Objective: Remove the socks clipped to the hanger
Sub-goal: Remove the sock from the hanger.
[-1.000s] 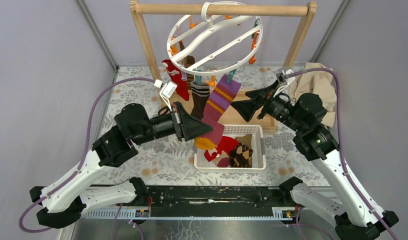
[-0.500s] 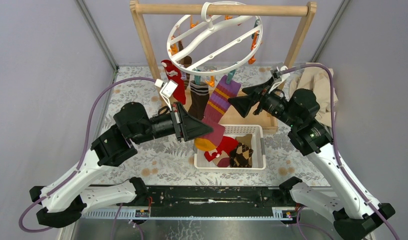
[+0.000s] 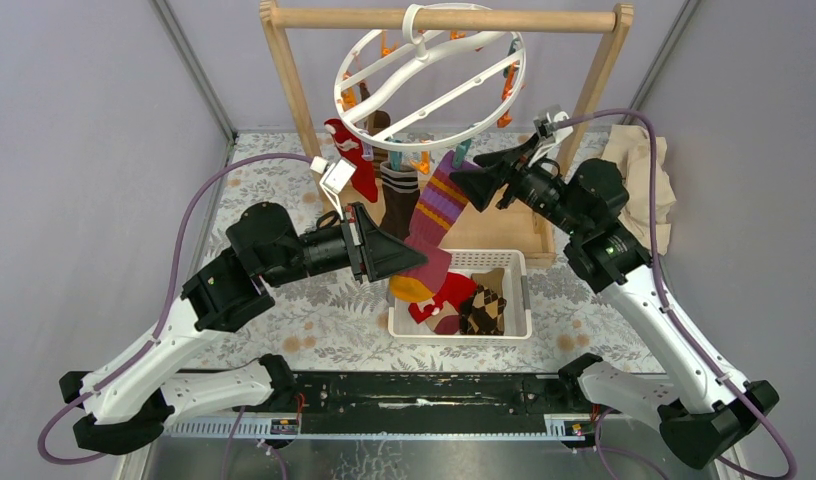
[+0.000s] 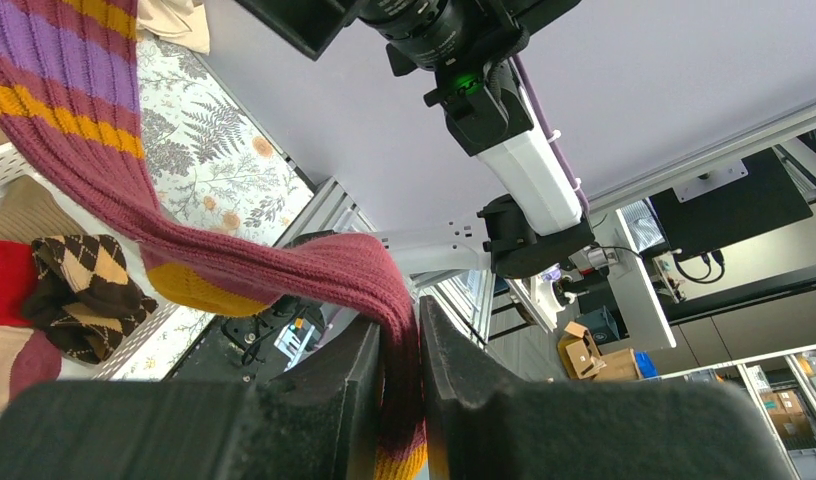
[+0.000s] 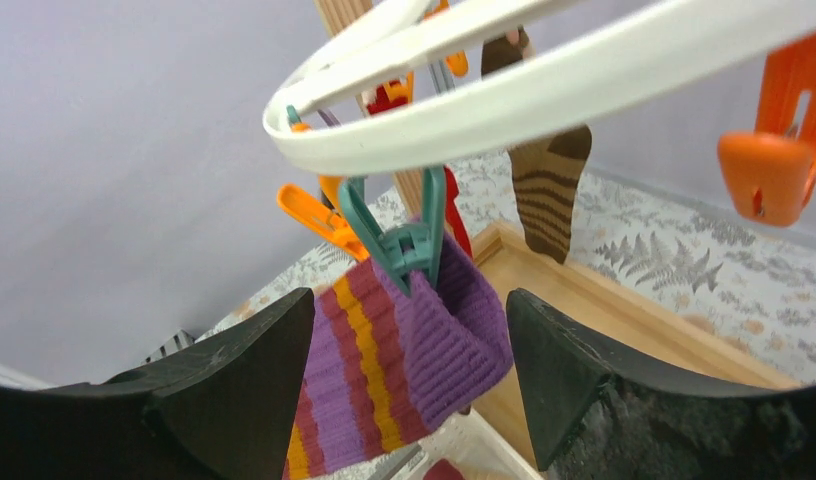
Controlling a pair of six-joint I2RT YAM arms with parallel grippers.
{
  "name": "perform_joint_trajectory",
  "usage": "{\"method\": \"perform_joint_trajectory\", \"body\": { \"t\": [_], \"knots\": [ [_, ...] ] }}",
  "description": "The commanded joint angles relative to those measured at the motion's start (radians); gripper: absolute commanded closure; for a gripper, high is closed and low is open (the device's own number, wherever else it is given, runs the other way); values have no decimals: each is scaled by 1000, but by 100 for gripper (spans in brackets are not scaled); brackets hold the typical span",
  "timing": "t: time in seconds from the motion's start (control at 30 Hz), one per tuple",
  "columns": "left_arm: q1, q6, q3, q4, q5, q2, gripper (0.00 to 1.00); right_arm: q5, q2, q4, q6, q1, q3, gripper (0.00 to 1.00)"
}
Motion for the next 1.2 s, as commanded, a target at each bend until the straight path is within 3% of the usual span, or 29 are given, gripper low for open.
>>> {"method": "perform_joint_trajectory", "body": {
  "t": [0.0, 1.07, 1.1, 1.17],
  "knots": [
    [-7, -5, 37, 1, 23, -11, 76, 22, -12, 104, -31, 5, 69, 23],
    [-8, -7, 19, -1, 23, -17, 79, 9, 83, 83, -100, 4, 173, 49],
    [-7, -7, 18, -1, 23, -17, 79, 8, 85, 83, -100, 4, 174, 52],
    [-7, -7, 15, -1, 23, -18, 80, 7, 89, 79, -100, 4, 180, 70]
  ]
}}
